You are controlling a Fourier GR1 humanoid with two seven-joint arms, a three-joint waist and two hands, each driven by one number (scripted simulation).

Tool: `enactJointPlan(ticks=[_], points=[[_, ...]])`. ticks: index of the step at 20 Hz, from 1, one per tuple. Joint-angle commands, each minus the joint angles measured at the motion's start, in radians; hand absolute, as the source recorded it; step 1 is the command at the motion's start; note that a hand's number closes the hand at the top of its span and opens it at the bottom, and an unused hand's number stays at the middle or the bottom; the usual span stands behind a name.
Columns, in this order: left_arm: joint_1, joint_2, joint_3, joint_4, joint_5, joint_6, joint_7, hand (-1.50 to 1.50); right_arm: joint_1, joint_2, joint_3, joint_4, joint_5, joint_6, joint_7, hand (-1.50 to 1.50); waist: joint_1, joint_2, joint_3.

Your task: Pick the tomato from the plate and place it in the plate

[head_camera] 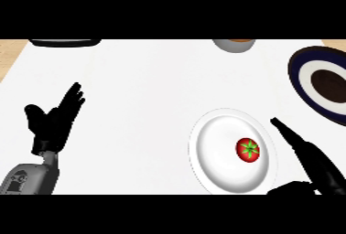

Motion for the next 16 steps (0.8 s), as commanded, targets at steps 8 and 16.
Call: enactJointPlan(ticks=[8,16], points=[[0.041,-0.028,0.038,-0.049,-0.065,-0.029,-0.001,0.0,-0.175,0.139,0.001,0.109,0.106,0.159,0.151,-1.5,0.002,0.0,0.0],[-0.06,-0.092,0.063,0.001,-0.088,-0.03,0.052,0.0,-0.215,0.196,-0.035,0.187,0.212,0.191,0.117,-1.5,-0.001,0.0,0.0]])
